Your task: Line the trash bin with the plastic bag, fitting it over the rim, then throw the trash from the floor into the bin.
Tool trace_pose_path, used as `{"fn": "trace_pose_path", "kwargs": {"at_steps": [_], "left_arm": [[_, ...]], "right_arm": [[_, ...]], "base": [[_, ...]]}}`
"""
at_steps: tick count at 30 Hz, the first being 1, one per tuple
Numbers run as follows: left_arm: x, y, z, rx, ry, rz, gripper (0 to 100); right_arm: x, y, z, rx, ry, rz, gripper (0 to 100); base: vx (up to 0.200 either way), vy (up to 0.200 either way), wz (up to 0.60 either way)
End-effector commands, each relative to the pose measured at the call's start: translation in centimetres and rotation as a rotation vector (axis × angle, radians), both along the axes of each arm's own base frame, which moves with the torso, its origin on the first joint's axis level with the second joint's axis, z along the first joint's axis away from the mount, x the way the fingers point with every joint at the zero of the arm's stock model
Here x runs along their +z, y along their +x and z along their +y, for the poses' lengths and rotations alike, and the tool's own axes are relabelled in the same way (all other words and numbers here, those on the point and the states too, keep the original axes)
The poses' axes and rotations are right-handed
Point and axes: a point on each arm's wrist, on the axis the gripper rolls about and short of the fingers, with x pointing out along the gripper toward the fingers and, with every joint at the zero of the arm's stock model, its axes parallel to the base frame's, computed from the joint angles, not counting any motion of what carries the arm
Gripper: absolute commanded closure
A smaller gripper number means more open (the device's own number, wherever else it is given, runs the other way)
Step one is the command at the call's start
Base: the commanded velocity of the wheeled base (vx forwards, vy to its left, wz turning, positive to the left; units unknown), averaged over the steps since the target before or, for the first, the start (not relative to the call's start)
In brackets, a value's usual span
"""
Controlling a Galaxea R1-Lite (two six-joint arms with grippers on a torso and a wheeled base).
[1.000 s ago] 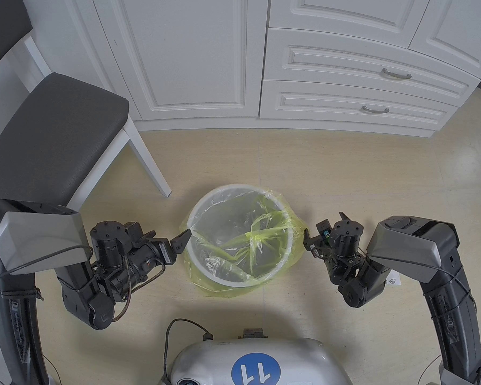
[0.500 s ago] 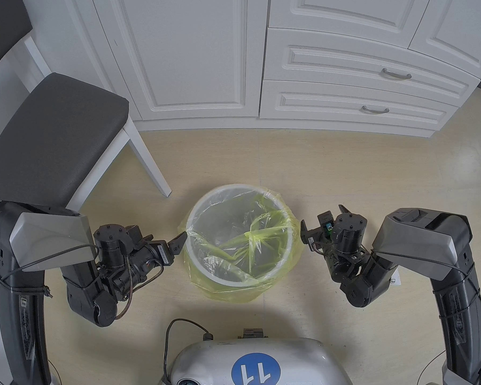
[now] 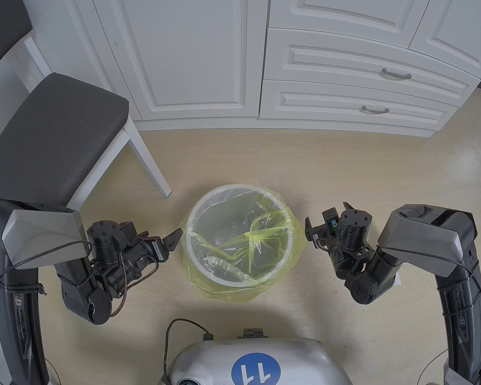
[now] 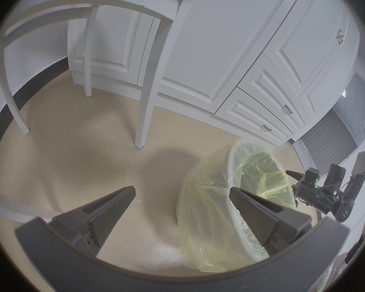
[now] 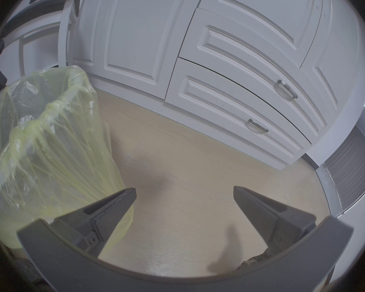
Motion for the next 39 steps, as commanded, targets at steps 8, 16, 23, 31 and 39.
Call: {"fn": "trace_pose_path", "kwargs": {"at_steps": [8, 16, 23, 31, 39], "left_arm": [[-2.3, 0.2, 0.7, -0.015, 0.011, 0.065, 0], [-2.6, 0.3, 0.8, -0.013, 0.012, 0.071, 0], [-4.2, 0.8, 0.1, -0.028, 0.016, 0.096, 0], [-6.2, 1.6, -0.5, -0.03, 0.02, 0.114, 0], [-6.3, 1.5, -0.5, -0.025, 0.026, 0.119, 0]], "right_arm": [[0.2, 0.0, 0.0, 0.001, -0.001, -0.001, 0], [0.1, -0.1, 0.0, 0.001, -0.003, 0.0, 0], [0.0, -0.2, 0.4, 0.011, -0.001, -0.001, 0], [-0.1, -0.3, 0.7, 0.019, -0.002, 0.0, 0], [-1.8, 0.0, 0.7, 0.021, -0.015, 0.031, 0]], "base": [[0.0, 0.0, 0.0], [0.0, 0.0, 0.0], [0.0, 0.0, 0.0], [0.0, 0.0, 0.0], [0.0, 0.0, 0.0]]}}
